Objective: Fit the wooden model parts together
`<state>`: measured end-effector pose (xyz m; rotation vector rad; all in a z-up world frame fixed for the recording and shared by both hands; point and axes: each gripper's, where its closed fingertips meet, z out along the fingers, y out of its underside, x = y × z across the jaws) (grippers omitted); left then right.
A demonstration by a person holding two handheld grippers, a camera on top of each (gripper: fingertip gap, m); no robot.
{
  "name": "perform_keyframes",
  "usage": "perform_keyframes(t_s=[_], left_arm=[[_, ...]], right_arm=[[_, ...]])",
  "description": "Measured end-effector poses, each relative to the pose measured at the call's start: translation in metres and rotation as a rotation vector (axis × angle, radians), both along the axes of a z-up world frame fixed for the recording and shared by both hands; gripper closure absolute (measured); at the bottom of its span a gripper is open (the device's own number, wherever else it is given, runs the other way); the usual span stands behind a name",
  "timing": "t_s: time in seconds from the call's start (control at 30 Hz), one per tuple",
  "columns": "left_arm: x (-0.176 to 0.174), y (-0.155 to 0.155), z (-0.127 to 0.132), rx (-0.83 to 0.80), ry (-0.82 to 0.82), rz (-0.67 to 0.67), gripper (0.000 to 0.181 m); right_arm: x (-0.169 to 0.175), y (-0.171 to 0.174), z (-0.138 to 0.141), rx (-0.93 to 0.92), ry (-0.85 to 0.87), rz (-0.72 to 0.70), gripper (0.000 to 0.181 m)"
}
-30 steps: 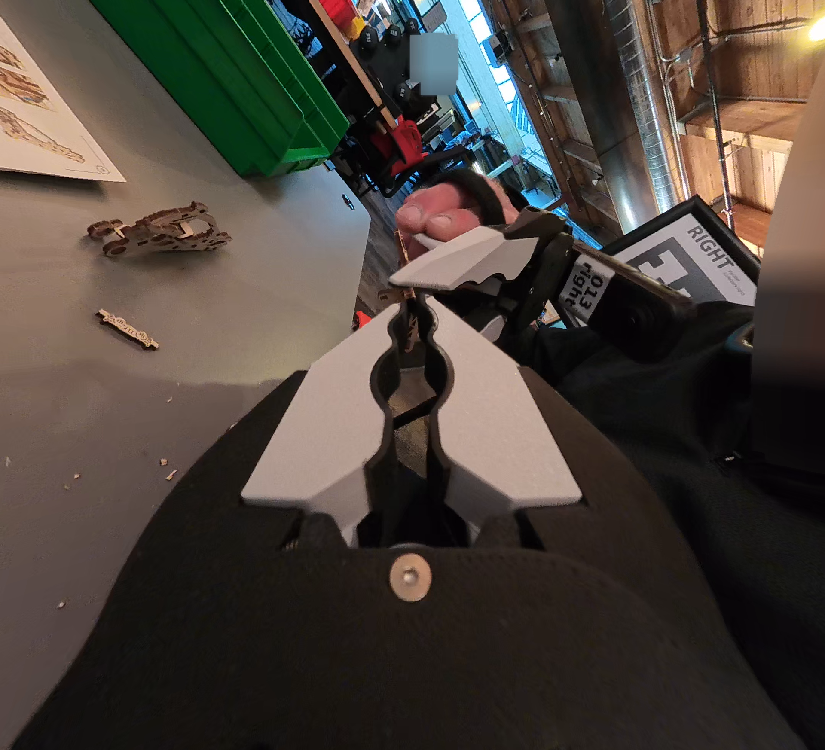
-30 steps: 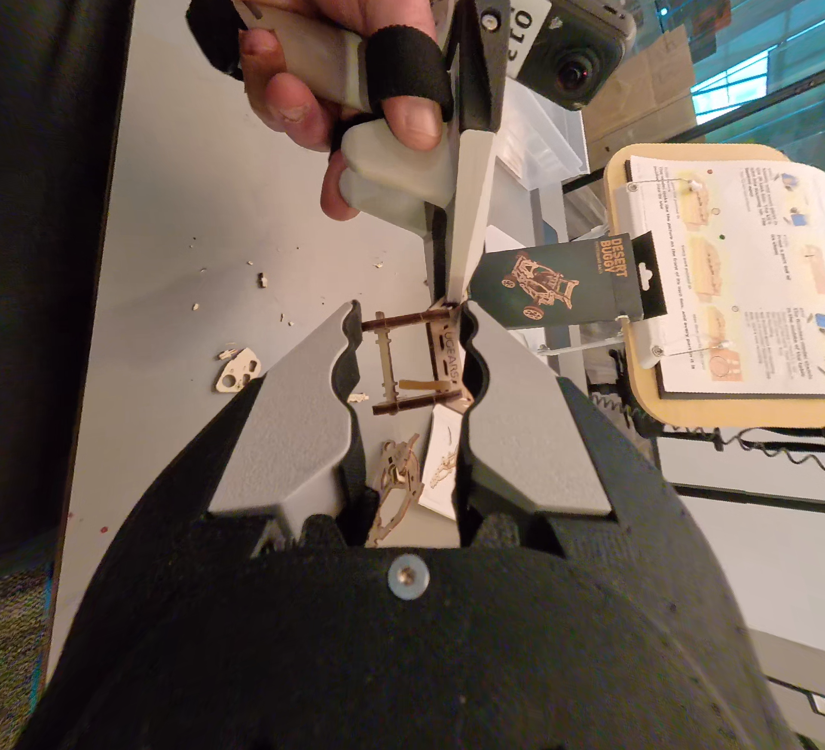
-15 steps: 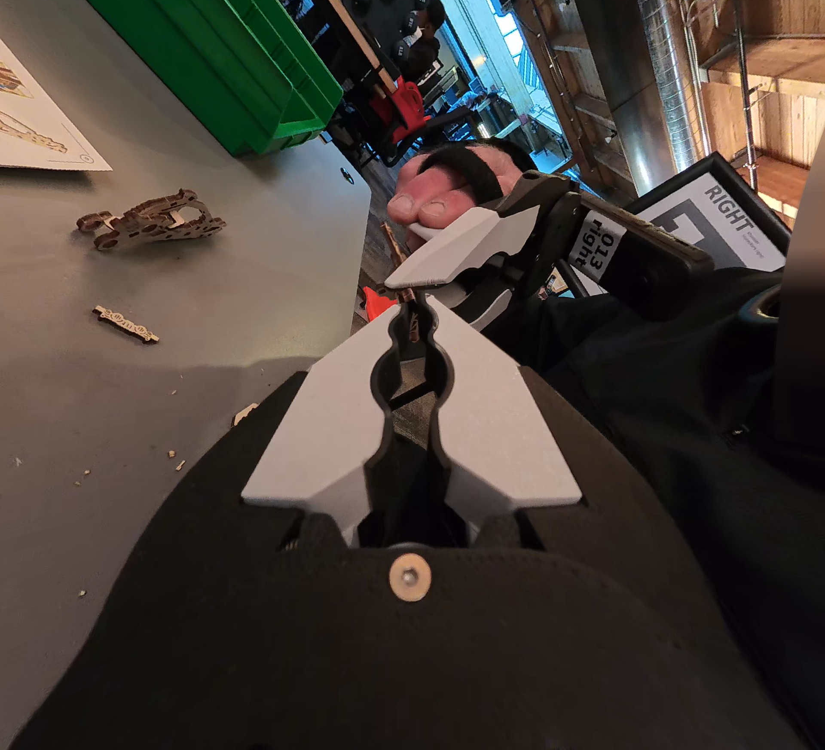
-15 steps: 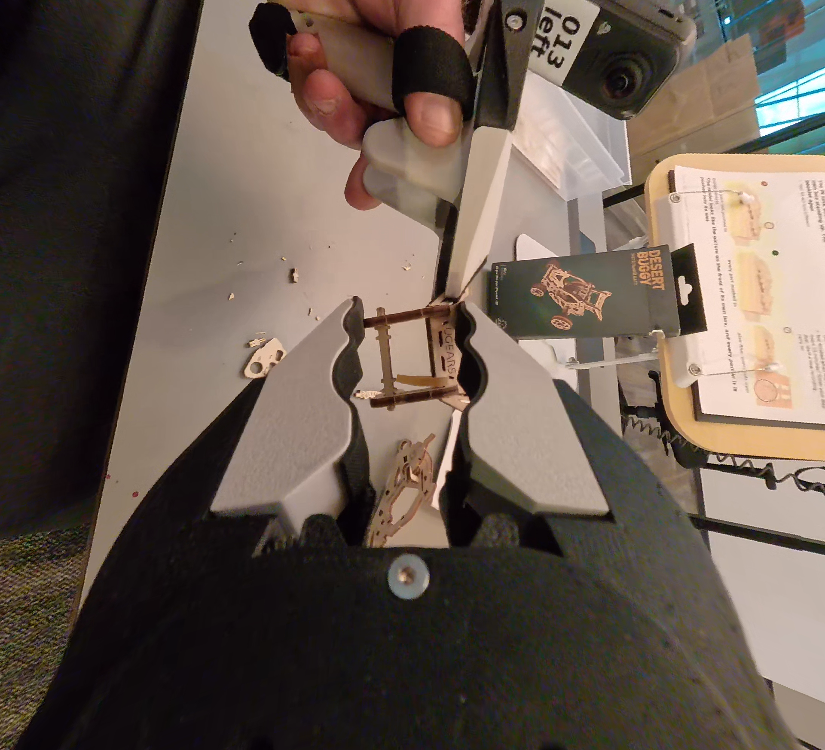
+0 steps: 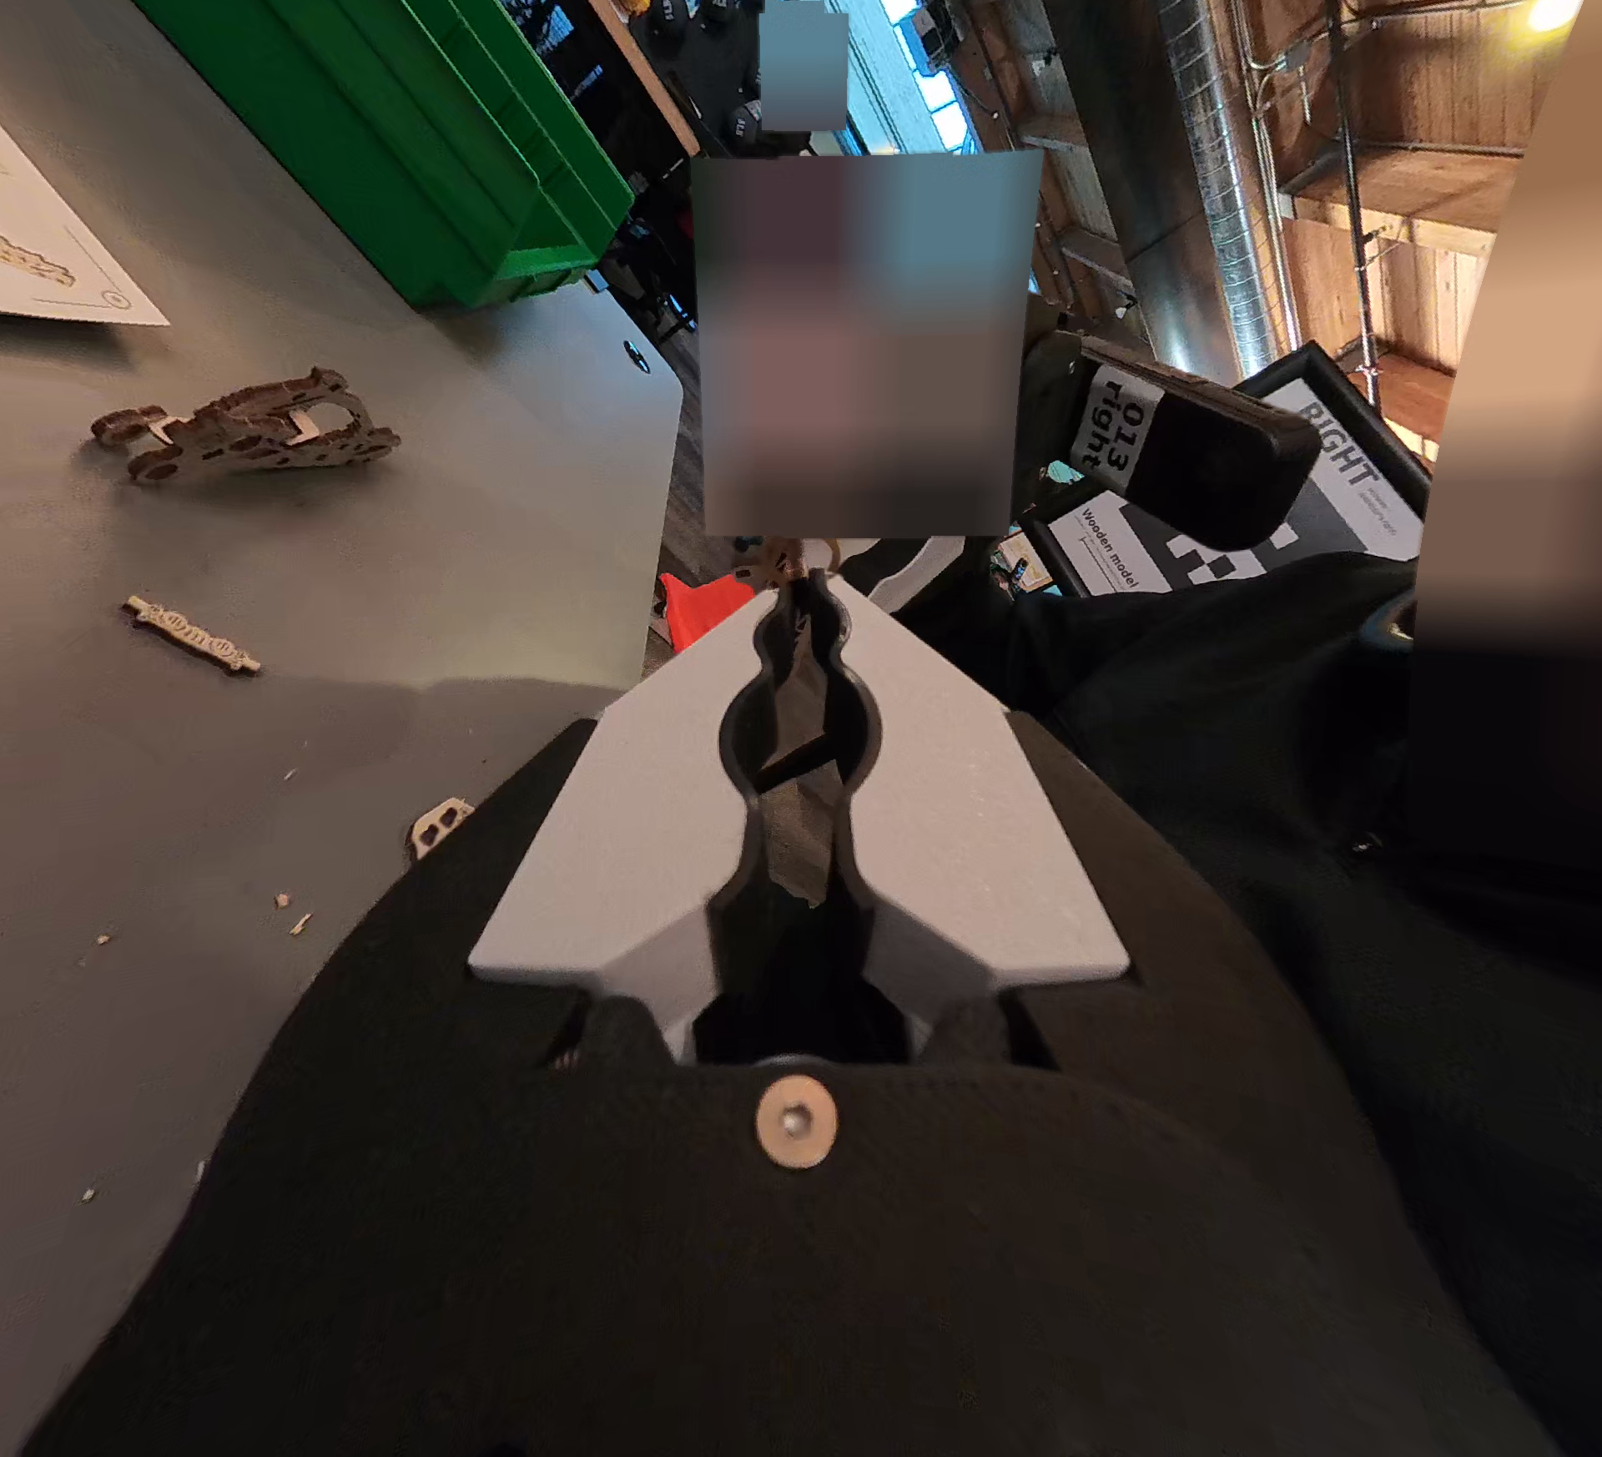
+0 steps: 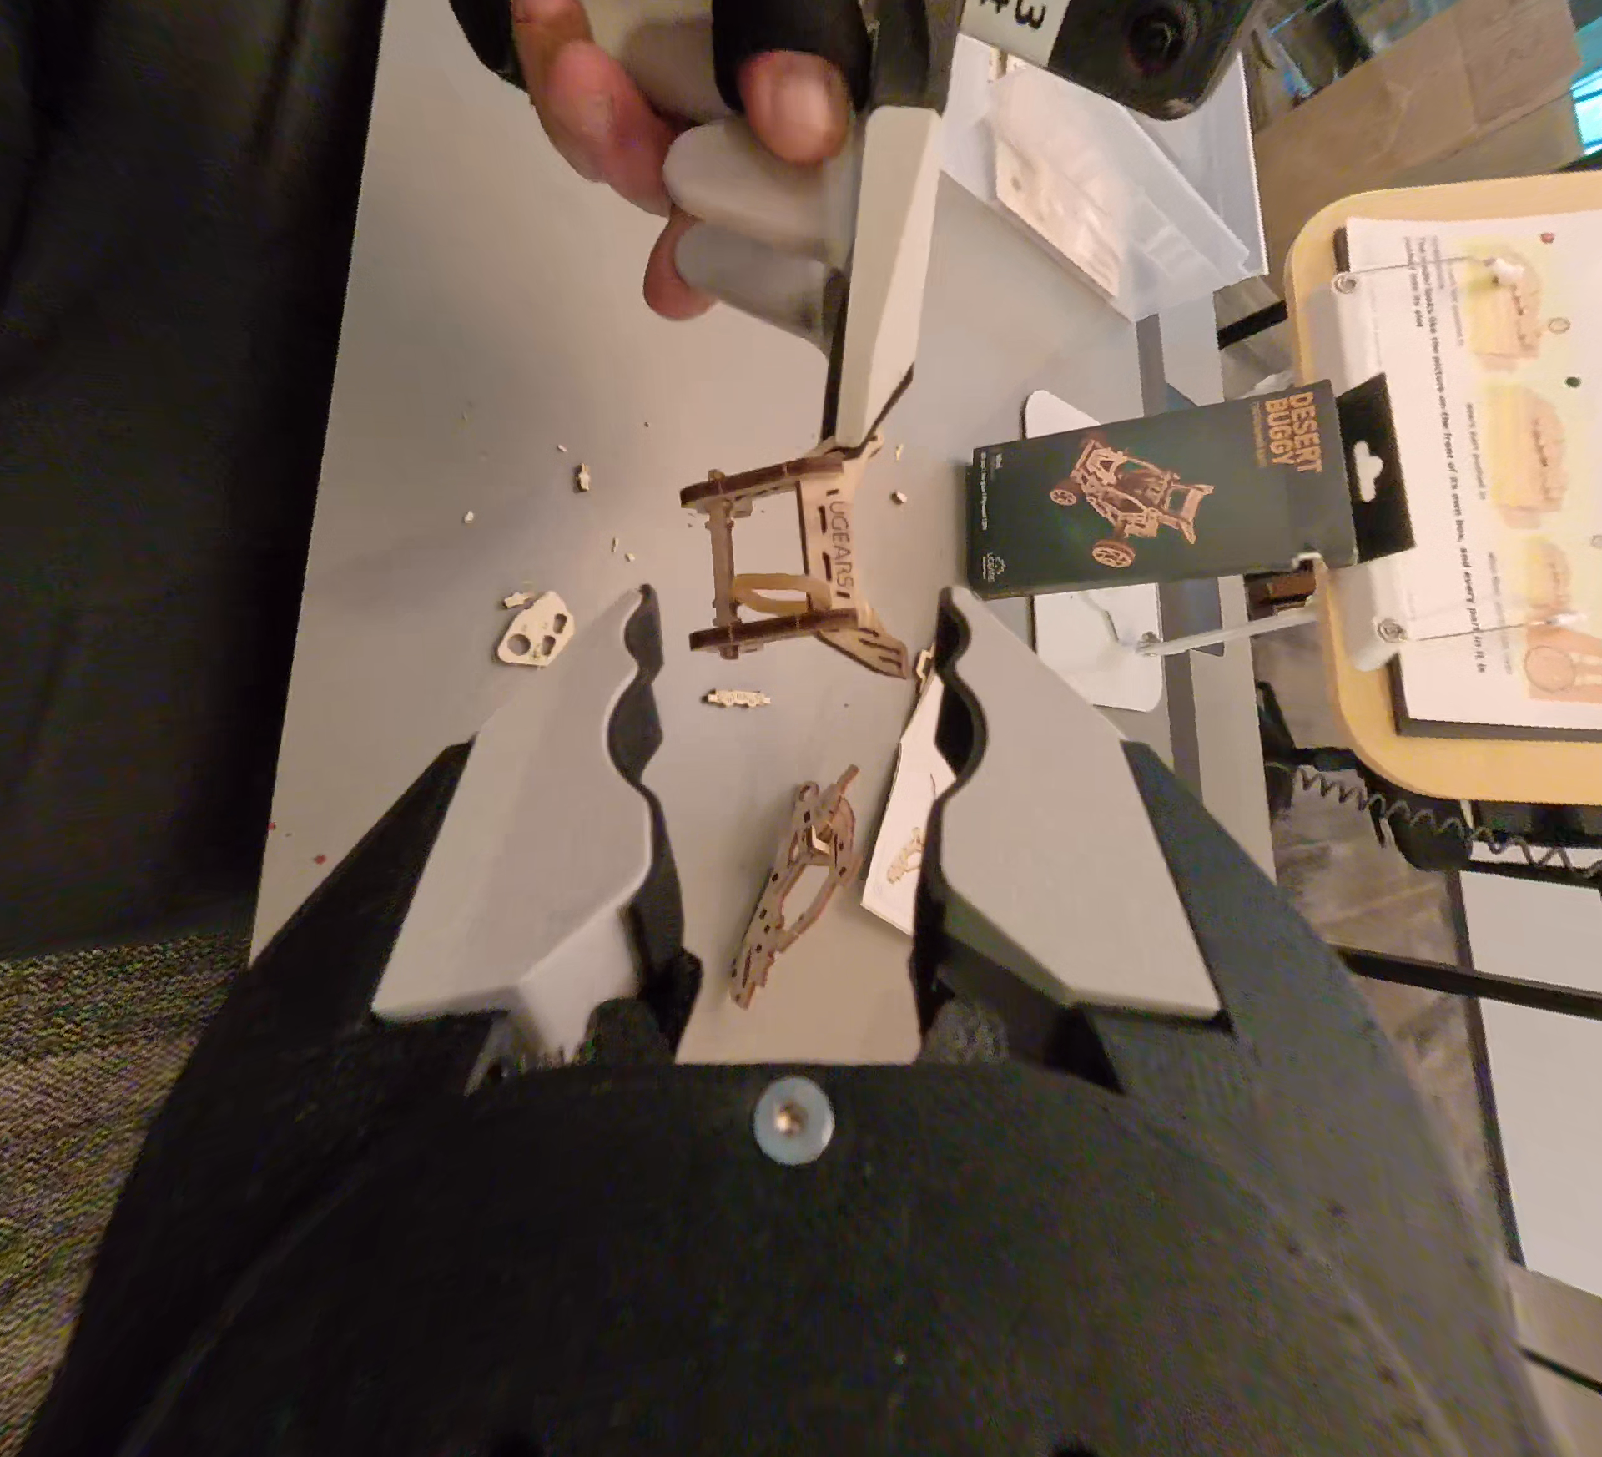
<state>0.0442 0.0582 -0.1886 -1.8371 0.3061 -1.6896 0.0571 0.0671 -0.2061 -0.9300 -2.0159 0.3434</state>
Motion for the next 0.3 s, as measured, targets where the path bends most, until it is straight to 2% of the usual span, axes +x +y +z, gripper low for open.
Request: perform_keyframes(t_s=[0.17,0.3], left_arm=[[0.0018,-0.0009,0.0005,-0.009,-0.02,-0.015,0.18],[0.0026,-0.0007,-0.0001,-0.014,-0.021,-0.019,0.18]], right_arm=[[0.0021,-0.0032,-0.0027,0.014,-0.021,0.043,0.137],[0.0031,-0.0053,-0.0042,0.01,-0.035,0.066,0.14]])
